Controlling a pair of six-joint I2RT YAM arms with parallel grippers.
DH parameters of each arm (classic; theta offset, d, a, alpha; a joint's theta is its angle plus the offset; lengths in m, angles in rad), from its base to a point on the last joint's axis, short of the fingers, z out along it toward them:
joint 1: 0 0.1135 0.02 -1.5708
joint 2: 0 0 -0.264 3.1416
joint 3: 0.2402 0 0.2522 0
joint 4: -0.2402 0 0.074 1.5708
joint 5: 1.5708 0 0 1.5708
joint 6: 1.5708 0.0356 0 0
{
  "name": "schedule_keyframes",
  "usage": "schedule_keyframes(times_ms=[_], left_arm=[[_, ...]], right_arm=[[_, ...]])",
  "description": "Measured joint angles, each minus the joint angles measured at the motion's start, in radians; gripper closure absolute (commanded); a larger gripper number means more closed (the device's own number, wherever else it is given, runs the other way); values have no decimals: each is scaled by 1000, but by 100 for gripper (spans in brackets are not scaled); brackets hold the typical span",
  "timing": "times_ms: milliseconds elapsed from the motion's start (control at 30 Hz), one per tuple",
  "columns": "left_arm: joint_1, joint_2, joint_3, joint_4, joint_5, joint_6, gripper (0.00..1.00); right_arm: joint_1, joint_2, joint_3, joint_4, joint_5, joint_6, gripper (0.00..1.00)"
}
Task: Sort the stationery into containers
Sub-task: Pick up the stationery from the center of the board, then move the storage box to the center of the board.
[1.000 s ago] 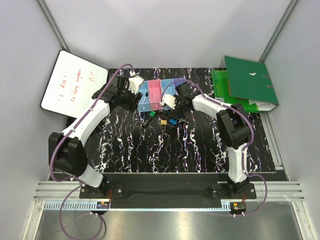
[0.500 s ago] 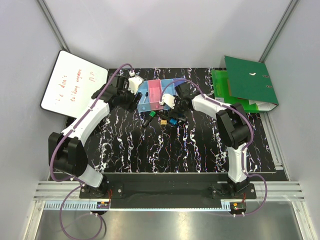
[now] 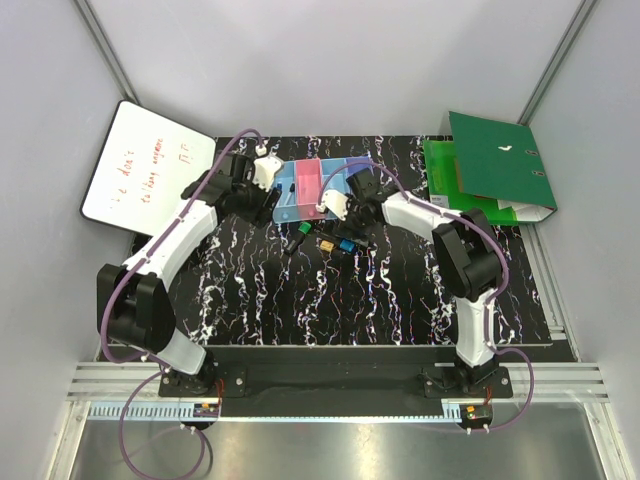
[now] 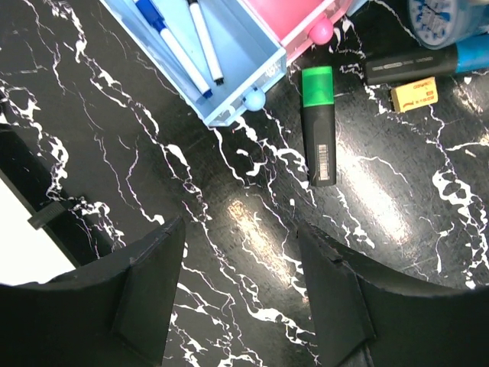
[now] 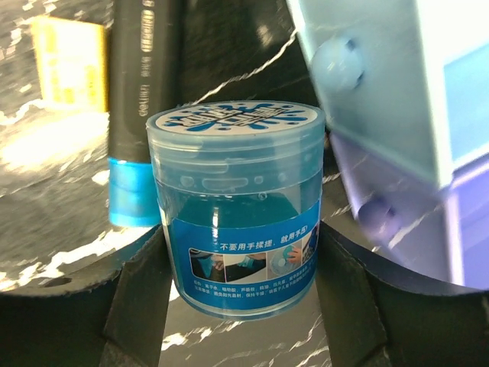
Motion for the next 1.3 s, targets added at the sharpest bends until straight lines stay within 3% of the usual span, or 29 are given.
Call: schedule_keyframes(times_ms=[400, 600, 767, 867, 1100, 1300], left_arm=[[8, 1, -8, -3, 37, -22, 35], [11, 16, 30, -26, 155, -44, 34], [15, 81, 135, -47, 356, -94, 32], [16, 156, 243, -50, 500, -138, 22], [18, 378, 529, -46, 847, -248, 13], [16, 536, 678, -43, 1077, -325, 5]], right_arm=[[21, -259, -101, -4, 60, 105, 100], [35, -360, -120, 29, 100, 160, 100], [68, -452, -153, 58, 156, 166, 100], [93, -495, -166, 64, 180, 154, 100], [135, -550, -188, 75, 268, 105, 100], [193, -581, -194, 76, 341, 71, 100]])
